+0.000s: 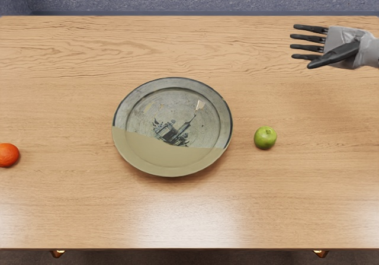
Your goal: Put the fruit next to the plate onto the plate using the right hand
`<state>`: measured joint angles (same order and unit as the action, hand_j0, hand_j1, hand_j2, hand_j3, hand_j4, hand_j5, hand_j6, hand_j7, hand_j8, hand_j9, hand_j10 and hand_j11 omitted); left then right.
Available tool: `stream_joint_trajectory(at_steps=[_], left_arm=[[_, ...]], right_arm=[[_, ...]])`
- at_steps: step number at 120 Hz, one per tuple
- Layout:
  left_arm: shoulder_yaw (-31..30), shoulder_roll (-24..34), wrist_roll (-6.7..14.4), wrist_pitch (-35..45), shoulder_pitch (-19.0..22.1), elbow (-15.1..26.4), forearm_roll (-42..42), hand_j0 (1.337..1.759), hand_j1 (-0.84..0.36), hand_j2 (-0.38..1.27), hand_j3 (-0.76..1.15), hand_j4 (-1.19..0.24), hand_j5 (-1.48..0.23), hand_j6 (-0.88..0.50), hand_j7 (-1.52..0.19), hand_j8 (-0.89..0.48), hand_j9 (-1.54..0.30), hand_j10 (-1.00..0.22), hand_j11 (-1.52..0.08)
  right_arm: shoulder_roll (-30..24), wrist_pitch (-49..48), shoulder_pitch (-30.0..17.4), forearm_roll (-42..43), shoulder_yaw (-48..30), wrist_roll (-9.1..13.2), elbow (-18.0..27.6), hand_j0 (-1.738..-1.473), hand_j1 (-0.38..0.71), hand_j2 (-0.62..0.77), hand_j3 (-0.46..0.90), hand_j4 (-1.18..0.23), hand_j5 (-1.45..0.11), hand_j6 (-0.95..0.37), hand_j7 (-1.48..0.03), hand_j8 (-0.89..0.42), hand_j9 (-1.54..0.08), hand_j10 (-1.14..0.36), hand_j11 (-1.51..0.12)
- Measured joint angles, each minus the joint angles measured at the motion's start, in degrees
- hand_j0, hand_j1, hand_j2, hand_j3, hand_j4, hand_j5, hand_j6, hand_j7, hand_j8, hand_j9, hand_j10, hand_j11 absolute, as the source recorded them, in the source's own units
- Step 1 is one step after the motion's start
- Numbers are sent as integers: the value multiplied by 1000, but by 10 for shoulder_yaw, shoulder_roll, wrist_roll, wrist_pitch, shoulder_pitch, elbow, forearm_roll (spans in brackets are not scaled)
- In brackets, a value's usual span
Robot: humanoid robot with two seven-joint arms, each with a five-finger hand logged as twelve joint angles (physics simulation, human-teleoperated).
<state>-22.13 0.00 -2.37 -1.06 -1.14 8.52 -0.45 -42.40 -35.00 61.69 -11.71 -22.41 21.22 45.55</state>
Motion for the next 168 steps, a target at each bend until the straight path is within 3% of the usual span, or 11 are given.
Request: stream_joint_trajectory(at_steps=[25, 41, 59, 81, 97, 108, 135, 148, 168], left_arm=[[0, 0, 0, 0, 0, 0, 0, 1658, 69, 47, 0, -234, -304, -234, -304, -234, -304, -234, -304], [0, 0, 0, 0, 0, 0, 0, 1658, 69, 47, 0, -234, -304, -234, -304, -234, -304, -234, -304], [0, 0, 0, 0, 0, 0, 0, 1658, 69, 47, 0, -234, -304, -234, -304, -234, -304, -234, -304], [0, 0, 0, 0, 0, 0, 0, 1658, 69, 47, 0, -234, -304, -234, -304, -234, -304, -234, -304], [0, 0, 0, 0, 0, 0, 0, 1658, 69, 47, 0, -234, -304, -234, -304, -234, -304, -234, -304], [0, 0, 0, 0, 0, 0, 0, 1658, 69, 47, 0, -234, -304, -234, -304, -234, -304, -234, -304], [0, 0, 0, 0, 0, 0, 0, 1658, 69, 47, 0, -234, -304, -234, -304, -234, -304, -234, -304], [0, 0, 0, 0, 0, 0, 0, 1658, 69, 47, 0, -234, -304, -234, -304, -234, -304, -234, -304], [0, 0, 0, 0, 0, 0, 0, 1658, 69, 47, 0, -234, -304, -234, -304, -234, -304, -234, -304]], right_arm=[[9, 0, 8, 8, -8, -3, 6, -1658, -308, -6, 0, -33, -45, -32, -45, -32, -45, -33, -45], [18, 0, 24, 165, -35, -31, 32, -1658, -308, -6, 0, -33, -45, -32, -45, -32, -45, -33, -45], [-31, 0, 25, 366, -64, -70, 197, -1658, -307, -6, 0, -35, -46, -35, -46, -35, -46, -35, -46], [-60, 96, -13, 507, -55, -79, 354, -1658, -307, -6, 0, -38, -47, -38, -47, -38, -47, -37, -47], [-68, 211, -41, 566, -41, -42, 439, -1658, -306, -6, 0, -40, -49, -40, -48, -40, -49, -39, -48], [-72, 280, -72, 597, -37, -18, 472, -1658, -305, -6, 0, -41, -50, -42, -50, -41, -50, -40, -50], [-56, 380, -129, 665, -35, 52, 507, -1658, -284, -9, 0, -59, -73, -61, -73, -60, -73, -59, -73], [-25, 421, -156, 720, -35, 100, 513, -1658, -282, -9, 0, -61, -75, -63, -74, -61, -75, -60, -75], [10, 478, -177, 765, -13, 126, 515, -1658, -275, -10, 0, -67, -83, -69, -82, -67, -82, -66, -82]])
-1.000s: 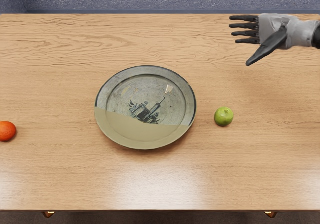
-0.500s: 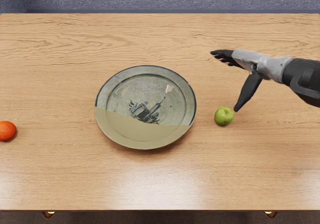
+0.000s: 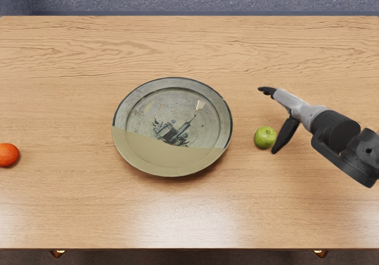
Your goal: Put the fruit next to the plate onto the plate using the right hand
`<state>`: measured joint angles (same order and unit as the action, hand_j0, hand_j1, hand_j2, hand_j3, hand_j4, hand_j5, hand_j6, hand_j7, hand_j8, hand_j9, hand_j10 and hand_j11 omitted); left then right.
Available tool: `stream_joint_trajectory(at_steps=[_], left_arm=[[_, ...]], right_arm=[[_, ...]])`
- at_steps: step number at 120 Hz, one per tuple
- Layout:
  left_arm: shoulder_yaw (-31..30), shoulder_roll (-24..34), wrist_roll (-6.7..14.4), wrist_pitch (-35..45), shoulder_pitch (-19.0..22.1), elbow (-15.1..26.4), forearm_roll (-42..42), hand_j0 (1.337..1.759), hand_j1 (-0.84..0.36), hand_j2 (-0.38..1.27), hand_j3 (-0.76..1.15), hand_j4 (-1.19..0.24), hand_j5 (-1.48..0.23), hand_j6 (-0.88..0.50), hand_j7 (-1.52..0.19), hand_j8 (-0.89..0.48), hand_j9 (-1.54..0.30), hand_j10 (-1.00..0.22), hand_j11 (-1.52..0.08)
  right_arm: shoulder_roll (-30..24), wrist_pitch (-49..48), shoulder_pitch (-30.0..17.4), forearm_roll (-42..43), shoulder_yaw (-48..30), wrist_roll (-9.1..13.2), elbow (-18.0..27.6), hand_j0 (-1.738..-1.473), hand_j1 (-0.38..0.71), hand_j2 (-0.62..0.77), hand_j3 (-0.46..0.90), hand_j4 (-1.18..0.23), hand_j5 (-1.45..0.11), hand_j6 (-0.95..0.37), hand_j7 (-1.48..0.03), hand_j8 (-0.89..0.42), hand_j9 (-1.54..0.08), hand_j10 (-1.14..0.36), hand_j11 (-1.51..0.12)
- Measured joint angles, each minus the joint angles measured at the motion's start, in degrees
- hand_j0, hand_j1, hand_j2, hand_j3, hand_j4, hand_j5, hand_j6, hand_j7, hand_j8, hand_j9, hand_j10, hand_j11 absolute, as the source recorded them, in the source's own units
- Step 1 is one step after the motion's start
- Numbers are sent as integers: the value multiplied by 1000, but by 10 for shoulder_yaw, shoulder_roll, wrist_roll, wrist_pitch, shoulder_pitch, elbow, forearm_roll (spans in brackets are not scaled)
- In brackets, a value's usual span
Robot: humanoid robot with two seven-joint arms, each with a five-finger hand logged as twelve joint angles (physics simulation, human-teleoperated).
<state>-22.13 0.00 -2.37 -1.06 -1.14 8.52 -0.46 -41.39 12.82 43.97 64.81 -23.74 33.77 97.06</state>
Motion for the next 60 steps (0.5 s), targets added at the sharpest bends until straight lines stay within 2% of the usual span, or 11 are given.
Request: stream_joint_trajectory(at_steps=[19, 36, 60], left_arm=[[0, 0, 0, 0, 0, 0, 0, 1658, 69, 47, 0, -234, -304, -234, -304, -234, -304, -234, -304], [0, 0, 0, 0, 0, 0, 0, 1658, 69, 47, 0, -234, -304, -234, -304, -234, -304, -234, -304], [0, 0, 0, 0, 0, 0, 0, 1658, 69, 47, 0, -234, -304, -234, -304, -234, -304, -234, -304]], right_arm=[[20, 34, -12, 41, 13, 10, 2, -1658, -274, -10, 0, -67, -84, -69, -83, -68, -84, -67, -84], [28, 60, -42, 73, 15, 12, 4, -1658, -256, -13, 0, -82, -103, -84, -103, -83, -103, -82, -103], [33, 76, -57, 96, 21, 12, 8, -1658, -108, -38, 0, -206, -264, -208, -264, -207, -264, -205, -264]])
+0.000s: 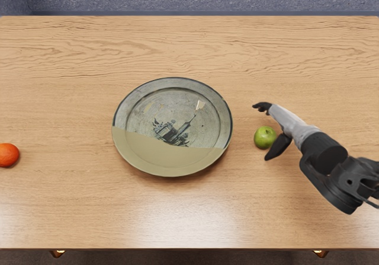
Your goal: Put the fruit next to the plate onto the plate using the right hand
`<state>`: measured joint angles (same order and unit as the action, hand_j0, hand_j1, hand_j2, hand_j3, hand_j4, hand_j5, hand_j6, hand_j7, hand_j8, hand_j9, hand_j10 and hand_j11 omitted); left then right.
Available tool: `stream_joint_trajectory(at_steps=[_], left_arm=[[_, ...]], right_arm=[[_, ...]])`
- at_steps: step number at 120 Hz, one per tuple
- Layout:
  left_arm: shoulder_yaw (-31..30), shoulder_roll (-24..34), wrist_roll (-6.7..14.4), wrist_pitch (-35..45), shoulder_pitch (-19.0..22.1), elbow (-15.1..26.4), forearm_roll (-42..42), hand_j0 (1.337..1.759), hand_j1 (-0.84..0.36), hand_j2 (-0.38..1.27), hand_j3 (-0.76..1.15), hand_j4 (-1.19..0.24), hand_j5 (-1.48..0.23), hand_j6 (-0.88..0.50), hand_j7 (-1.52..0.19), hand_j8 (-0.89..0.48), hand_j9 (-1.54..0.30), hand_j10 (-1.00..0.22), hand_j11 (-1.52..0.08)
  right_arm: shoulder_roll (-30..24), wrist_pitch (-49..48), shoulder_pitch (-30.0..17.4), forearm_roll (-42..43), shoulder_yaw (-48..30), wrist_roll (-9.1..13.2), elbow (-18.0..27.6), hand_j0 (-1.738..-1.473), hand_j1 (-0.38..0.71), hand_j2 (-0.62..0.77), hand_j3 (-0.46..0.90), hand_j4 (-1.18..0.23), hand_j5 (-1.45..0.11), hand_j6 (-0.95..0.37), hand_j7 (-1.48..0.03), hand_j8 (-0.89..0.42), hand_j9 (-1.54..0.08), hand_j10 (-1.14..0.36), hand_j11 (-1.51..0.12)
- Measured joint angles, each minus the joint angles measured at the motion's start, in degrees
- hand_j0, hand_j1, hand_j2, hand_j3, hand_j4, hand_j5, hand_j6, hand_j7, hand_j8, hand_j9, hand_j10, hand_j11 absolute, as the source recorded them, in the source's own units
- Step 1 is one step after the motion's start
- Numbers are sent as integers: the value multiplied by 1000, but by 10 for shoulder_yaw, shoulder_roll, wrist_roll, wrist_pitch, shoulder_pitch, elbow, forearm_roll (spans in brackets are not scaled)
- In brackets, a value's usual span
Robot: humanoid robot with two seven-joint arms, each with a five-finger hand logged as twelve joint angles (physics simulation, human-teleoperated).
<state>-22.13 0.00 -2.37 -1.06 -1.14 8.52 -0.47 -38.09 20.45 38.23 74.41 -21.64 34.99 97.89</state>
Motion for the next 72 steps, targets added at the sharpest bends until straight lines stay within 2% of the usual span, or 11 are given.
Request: stream_joint_trajectory(at_steps=[28, 72], left_arm=[[0, 0, 0, 0, 0, 0, 0, 1658, 69, 47, 0, -234, -304, -234, -304, -234, -304, -234, -304], [0, 0, 0, 0, 0, 0, 0, 1658, 69, 47, 0, -234, -304, -234, -304, -234, -304, -234, -304]], right_arm=[[1, 11, -6, 24, 4, 0, 1, -1658, 12, -57, 0, -306, -394, -307, -394, -306, -394, -305, -394], [5, 26, -21, 63, 14, 0, 0, -1658, 97, -71, 0, -376, -486, -378, -486, -377, -486, -376, -486]])
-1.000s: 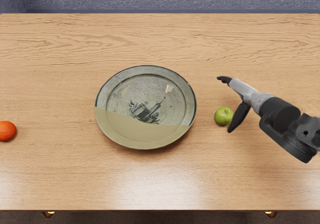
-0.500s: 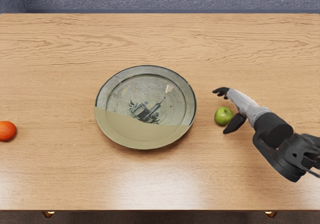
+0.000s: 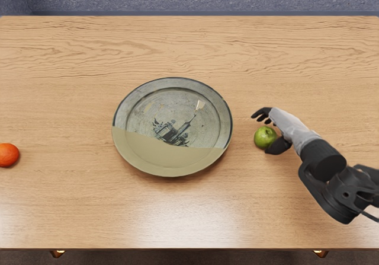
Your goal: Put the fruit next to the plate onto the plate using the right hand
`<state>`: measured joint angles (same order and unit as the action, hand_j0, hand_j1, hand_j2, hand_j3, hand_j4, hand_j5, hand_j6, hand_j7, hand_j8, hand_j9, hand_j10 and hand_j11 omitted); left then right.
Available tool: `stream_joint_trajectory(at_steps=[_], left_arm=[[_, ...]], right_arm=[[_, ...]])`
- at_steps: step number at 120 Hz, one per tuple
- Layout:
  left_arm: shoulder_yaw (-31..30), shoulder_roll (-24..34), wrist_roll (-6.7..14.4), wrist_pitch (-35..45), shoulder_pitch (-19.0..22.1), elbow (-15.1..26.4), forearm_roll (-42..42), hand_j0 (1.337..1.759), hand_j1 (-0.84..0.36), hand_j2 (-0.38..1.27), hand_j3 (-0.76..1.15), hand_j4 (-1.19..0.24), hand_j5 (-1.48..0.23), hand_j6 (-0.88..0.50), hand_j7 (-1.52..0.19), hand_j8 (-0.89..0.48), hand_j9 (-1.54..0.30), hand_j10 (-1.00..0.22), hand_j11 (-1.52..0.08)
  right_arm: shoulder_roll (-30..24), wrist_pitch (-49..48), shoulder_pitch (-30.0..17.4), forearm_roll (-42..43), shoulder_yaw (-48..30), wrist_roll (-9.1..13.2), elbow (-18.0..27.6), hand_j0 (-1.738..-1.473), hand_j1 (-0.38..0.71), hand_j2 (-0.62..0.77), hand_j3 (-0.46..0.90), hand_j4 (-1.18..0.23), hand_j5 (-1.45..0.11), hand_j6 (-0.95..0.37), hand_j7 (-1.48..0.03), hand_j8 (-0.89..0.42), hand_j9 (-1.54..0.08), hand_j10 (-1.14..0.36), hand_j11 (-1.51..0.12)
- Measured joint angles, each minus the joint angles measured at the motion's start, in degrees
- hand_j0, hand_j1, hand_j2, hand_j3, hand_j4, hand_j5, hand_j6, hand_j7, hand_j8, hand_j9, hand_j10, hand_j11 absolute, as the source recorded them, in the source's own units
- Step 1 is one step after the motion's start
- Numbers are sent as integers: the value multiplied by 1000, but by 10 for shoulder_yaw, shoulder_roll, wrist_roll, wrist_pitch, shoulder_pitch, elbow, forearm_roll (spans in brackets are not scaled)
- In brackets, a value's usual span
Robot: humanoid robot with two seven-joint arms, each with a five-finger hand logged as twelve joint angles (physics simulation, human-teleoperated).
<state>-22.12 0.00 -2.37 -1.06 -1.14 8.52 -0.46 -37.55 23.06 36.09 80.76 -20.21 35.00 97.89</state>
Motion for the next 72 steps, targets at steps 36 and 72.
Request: stream_joint_trajectory(at_steps=[36, 72], left_arm=[[0, 0, 0, 0, 0, 0, 0, 1658, 69, 47, 0, -234, -304, -234, -304, -234, -304, -234, -304], [0, 0, 0, 0, 0, 0, 0, 1658, 69, 47, 0, -234, -304, -234, -304, -234, -304, -234, -304]], right_arm=[[12, 0, -4, 3, 3, 0, -10, -1658, 158, -81, 0, -426, -552, -428, -551, -427, -552, -426, -552], [20, 1, -4, 5, 11, 1, -25, -1671, 184, -232, 178, -485, -608, -478, -618, -486, -593, -355, -777]])
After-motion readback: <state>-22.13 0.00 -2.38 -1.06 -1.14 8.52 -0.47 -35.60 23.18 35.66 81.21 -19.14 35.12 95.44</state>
